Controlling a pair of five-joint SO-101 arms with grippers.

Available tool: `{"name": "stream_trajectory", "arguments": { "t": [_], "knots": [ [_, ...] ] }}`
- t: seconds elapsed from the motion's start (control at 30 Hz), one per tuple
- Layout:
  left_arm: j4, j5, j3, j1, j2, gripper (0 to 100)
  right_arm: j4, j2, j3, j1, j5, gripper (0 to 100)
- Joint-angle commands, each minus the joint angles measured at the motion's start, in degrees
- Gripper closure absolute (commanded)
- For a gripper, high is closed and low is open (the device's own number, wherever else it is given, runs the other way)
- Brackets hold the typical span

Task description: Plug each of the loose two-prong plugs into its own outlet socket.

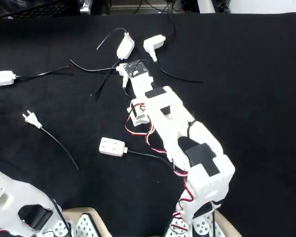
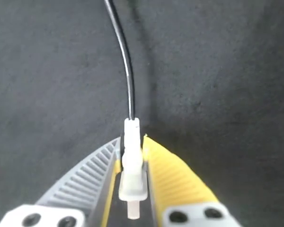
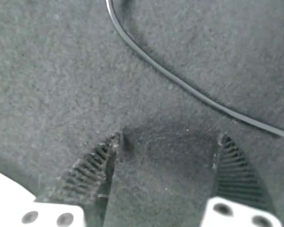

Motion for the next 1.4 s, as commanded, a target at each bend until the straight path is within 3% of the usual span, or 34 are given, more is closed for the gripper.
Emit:
{"name": "stream_trajectory", "arguments": {
  "t": [0.0,0.33,0.63,0.87,1.1,1.3,1.33,1.37],
  "knots": [
    [9.49,3.34,-6.02,3.56,-10.20,97,-0.09,-0.40,-2.77,-0.26,-0.62,68.8],
    [21.89,3.16,-0.75,15.08,-37.01,97,0.35,-0.84,-2.77,0.00,-0.62,68.8],
    [21.80,2.90,19.21,30.90,-67.60,97,4.04,-0.92,-5.23,1.85,-0.79,68.8],
    [21.36,2.90,33.80,44.44,-95.21,97,5.54,-0.48,-7.52,8.00,-6.95,68.8],
    [21.71,3.08,44.00,58.15,-113.93,97,5.71,-0.84,-7.60,7.91,-6.77,69.3],
    [21.36,3.25,49.01,73.45,-125.54,97,5.71,-0.92,-8.57,8.18,-6.77,85.4],
    [21.36,3.16,50.86,80.13,-124.57,97,5.80,-0.92,-10.07,8.18,-6.77,98.1],
    [21.36,3.16,50.86,80.31,-124.57,97,5.80,-0.92,-10.15,8.18,-6.77,98.4]
  ]
}}
